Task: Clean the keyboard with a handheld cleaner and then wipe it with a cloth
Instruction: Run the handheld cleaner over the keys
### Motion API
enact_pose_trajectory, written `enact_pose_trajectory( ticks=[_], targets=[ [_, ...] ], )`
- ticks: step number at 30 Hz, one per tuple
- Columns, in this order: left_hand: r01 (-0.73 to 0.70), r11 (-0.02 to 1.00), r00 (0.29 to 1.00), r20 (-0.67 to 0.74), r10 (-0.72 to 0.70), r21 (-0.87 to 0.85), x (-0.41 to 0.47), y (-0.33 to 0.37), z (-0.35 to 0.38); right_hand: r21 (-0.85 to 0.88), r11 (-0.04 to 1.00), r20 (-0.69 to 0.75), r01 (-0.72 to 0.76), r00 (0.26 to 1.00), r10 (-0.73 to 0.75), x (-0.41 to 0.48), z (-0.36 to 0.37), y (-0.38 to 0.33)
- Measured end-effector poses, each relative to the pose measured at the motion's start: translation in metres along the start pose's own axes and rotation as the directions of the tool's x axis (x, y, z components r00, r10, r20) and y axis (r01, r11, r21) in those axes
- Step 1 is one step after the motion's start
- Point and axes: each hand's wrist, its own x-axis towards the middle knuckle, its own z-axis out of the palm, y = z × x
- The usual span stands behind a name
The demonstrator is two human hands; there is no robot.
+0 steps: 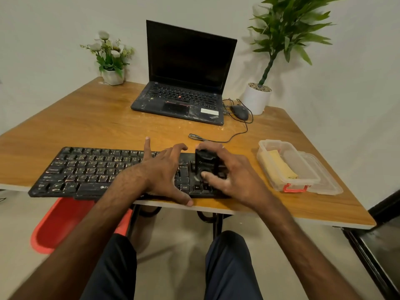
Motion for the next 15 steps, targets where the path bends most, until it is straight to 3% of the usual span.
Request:
enact_pose_trajectory(
  ticks=[3,7,12,15],
  targets=[
    [0.007,1.000,1.000,0.010,-0.007,0.007,-0.001,0.001,0.000,0.000,0.998,-0.063,-0.067,0.996,0.067,0.002,-0.010,0.004],
    [0.001,1.000,0.999,0.033,-0.002,0.021,0.003,0.002,-0.001,0.067,0.997,0.048,0.048,0.998,-0.051,-0.001,0.006,-0.007],
    [0.000,0.999,0.998,0.064,-0.003,0.037,0.008,0.011,-0.006,0.005,0.998,-0.062,-0.066,0.996,0.067,0.007,-0.009,0.008],
    [-0.029,0.998,0.996,0.082,0.025,0.058,0.009,0.013,-0.007,0.001,1.000,0.018,0.000,1.000,0.000,0.000,0.004,-0.005]
  ],
)
